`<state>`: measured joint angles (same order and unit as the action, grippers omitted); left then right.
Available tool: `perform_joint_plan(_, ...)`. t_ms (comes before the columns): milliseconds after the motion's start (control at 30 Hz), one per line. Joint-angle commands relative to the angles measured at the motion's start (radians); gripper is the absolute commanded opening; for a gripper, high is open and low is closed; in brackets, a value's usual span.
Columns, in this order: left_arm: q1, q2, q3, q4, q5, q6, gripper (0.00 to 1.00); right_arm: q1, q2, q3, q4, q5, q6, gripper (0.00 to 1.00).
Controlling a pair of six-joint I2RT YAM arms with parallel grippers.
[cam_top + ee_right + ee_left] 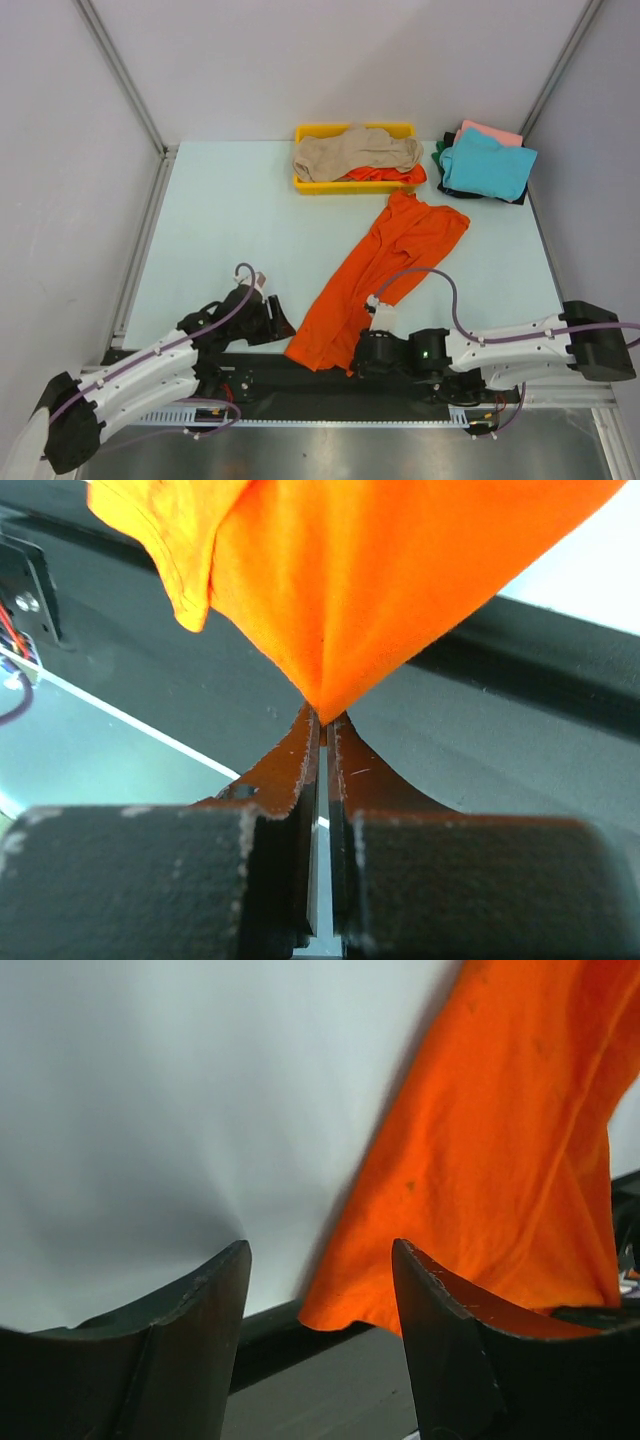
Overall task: Fold and stack the t-shirts
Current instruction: Fold the tshirt
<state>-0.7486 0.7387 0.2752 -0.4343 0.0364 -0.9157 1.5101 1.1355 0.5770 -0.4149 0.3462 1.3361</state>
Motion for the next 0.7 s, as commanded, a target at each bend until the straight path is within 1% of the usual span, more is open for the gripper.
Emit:
perform_joint_plan(0,-0.050,0.001,-0.033,0.065,0.057,-0.018,0.64,0.021,0.021,0.009,-0.021,-0.007,0.041,0.00)
perform_joint_plan(100,-0.135,0.016,-0.033,0.083,0.040,-0.049,0.63,0.041,0.055,0.014,-0.022,-0.018,0.058,0.00)
perform_joint_plan(133,-0.146,0.018,-0.034,0.085,0.036,-0.057,0.62,0.047,0.058,0.011,-0.021,-0.018,0.064,0.00)
perform_joint_plan(167,-0.152,0.019,-0.039,0.085,0.027,-0.067,0.59,0.047,0.059,0.006,-0.016,-0.019,0.067,0.00)
perform_joint_plan(333,-0.159,0.007,-0.076,0.103,0.042,-0.086,0.50,0.047,0.044,-0.023,0.001,-0.016,0.081,0.00)
perform_joint_plan(433,-0.166,-0.005,-0.090,0.109,0.039,-0.092,0.38,0.047,0.041,-0.032,0.001,-0.016,0.087,0.00)
perform_joint_plan(467,-0.166,-0.005,-0.091,0.112,0.040,-0.088,0.30,0.047,0.040,-0.034,0.005,-0.016,0.086,0.00)
perform_joint_plan(533,-0.166,-0.005,-0.088,0.130,0.054,-0.084,0.18,0.047,0.038,-0.034,0.005,-0.018,0.081,0.00)
perform_joint_plan(567,-0.166,-0.009,-0.084,0.138,0.060,-0.083,0.06,0.047,0.035,-0.026,-0.019,-0.016,0.071,0.00)
perform_joint_plan(600,-0.169,-0.015,-0.070,0.144,0.068,-0.086,0.02,0.045,0.029,-0.020,-0.037,-0.013,0.064,0.00)
perform_joint_plan(667,-0.179,-0.045,-0.045,0.129,0.059,-0.087,0.00,0.045,-0.014,-0.005,-0.105,0.002,0.063,0.00)
